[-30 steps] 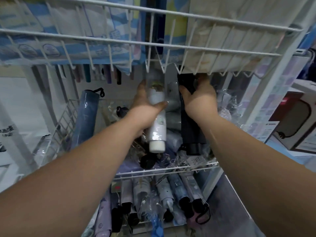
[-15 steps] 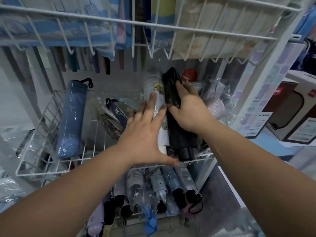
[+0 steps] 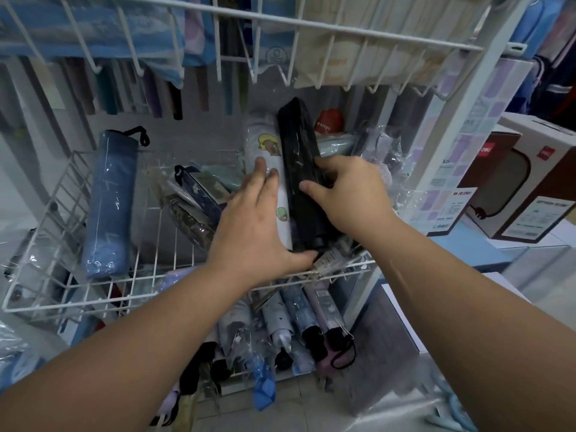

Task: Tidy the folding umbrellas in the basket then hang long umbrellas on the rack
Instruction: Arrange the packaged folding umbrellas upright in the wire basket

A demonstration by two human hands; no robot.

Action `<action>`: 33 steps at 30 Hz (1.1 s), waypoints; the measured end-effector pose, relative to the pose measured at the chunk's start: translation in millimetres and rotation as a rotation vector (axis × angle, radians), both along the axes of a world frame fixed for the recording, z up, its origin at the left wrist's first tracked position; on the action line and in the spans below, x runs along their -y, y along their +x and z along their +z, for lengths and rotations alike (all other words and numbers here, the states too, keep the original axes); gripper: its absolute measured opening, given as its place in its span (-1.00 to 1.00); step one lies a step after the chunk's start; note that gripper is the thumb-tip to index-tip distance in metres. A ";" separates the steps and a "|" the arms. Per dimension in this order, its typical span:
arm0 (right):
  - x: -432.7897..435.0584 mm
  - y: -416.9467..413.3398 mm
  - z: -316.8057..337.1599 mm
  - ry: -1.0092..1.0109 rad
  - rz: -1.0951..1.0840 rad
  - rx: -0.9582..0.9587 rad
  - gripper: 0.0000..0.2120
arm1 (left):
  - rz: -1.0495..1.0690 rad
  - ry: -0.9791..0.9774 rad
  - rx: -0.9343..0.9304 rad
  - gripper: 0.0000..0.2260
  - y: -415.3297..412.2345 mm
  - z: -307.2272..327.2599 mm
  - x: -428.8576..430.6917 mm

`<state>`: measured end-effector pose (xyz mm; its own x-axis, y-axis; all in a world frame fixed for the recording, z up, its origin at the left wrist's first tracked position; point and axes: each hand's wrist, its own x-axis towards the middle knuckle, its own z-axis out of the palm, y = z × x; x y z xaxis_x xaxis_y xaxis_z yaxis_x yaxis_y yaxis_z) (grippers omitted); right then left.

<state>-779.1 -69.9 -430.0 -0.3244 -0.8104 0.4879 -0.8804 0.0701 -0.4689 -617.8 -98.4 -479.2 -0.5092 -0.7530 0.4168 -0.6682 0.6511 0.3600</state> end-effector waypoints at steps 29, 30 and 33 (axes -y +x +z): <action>44.4 100.1 -6.5 0.238 0.250 -0.643 -0.48 | 0.236 -0.007 -0.070 -0.61 110.2 -2.9 38.0; 47.7 108.4 -8.1 0.248 0.256 -0.686 -0.46 | 0.304 -0.001 -0.051 -0.59 126.4 -4.7 47.8; 56.3 144.6 -10.9 0.241 0.340 -0.736 -0.49 | 0.475 0.076 -0.061 -0.47 167.4 -8.9 84.3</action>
